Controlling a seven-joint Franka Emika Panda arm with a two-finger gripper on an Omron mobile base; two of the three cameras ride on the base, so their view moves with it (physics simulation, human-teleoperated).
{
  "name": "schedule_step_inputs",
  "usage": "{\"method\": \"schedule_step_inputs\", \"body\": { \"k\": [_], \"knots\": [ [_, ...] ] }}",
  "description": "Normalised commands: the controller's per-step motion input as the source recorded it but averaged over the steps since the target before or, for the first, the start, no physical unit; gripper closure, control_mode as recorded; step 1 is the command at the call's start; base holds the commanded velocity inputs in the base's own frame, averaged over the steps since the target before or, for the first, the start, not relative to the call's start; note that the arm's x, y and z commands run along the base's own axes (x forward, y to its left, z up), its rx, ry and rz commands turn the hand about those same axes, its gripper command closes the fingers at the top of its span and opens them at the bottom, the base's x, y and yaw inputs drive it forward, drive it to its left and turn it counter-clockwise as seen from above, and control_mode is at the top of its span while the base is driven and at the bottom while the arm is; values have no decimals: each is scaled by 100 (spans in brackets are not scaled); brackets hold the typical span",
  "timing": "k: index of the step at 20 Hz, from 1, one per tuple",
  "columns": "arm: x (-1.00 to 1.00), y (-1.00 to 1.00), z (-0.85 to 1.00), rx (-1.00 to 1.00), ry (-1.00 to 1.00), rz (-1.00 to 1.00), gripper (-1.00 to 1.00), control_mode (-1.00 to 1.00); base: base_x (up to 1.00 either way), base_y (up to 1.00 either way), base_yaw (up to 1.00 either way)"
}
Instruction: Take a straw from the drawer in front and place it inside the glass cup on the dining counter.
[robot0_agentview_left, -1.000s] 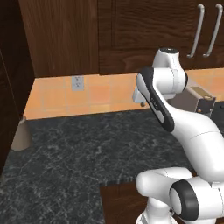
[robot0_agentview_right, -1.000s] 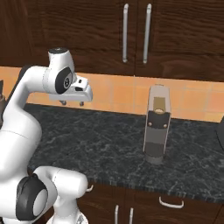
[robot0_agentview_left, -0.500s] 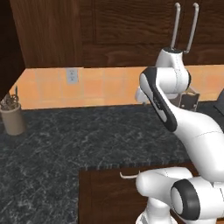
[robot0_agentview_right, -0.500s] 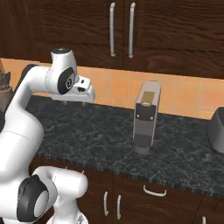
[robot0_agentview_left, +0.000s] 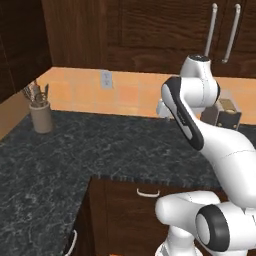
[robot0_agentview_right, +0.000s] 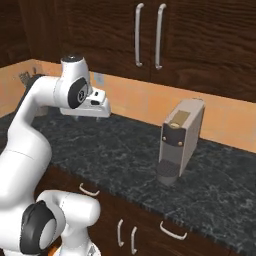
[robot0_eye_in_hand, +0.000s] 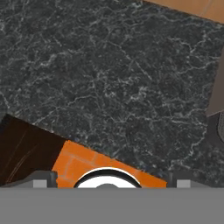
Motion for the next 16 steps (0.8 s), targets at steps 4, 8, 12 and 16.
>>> {"method": "schedule_step_inputs", "body": {
  "k": [4,8,12,16],
  "knots": [
    [0,0,0,0,0,0,-100,100,-56,-36,47],
    [0,0,0,0,0,0,-100,100,-54,-39,48],
    [0,0,0,0,0,0,-100,100,-44,-39,48],
    [0,0,0,0,0,0,-100,100,-25,-33,48]
  ]
}}
